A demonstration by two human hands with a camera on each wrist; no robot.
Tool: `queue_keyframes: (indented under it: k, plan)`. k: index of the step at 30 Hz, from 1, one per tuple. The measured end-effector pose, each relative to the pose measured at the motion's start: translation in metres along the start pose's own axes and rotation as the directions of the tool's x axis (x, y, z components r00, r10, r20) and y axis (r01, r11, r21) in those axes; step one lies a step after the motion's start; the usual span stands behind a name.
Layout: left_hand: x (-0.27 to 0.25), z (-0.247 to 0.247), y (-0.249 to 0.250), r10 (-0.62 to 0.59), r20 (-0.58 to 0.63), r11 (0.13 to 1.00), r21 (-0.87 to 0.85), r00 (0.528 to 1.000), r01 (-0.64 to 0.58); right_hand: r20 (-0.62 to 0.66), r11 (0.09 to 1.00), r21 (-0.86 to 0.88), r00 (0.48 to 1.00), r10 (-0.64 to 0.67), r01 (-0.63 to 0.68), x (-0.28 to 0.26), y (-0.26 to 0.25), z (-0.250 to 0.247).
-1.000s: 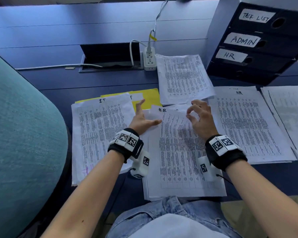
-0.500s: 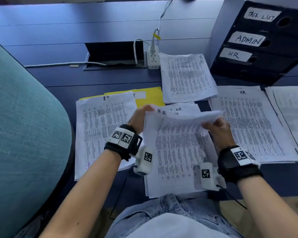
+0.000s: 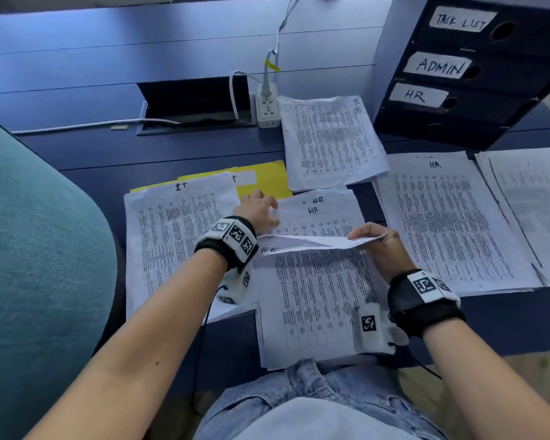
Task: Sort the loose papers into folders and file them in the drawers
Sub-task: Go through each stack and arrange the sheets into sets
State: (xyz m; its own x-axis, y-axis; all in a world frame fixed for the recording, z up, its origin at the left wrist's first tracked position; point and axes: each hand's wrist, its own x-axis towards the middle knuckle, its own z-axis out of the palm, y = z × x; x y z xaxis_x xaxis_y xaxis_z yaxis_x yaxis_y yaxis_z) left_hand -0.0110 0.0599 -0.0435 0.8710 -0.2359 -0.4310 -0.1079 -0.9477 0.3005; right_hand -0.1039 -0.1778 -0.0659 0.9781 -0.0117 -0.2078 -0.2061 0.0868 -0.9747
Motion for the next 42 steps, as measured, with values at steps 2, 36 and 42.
queue_keyframes:
  k: [2, 36, 42]
  plan:
    - [0.000, 0.004, 0.002, 0.001, -0.008, 1.000, 0.015, 1.000, -0.001, -0.027, 0.999, 0.008, 0.999, 0.032, -0.031, 0.000, -0.001, 0.003]
    - [0.005, -0.015, 0.021, 0.143, -0.044, 0.988, 0.062, 0.989, -0.141, -0.144, 1.000, 0.002, 0.989, 0.031, -0.031, -0.005, -0.007, 0.011]
    - [-0.003, -0.021, 0.026, 0.221, -0.176, 0.961, -0.132, 0.959, -0.245, -0.174, 0.996, 0.064, 0.982, 0.068, -0.057, -0.001, 0.001, 0.007]
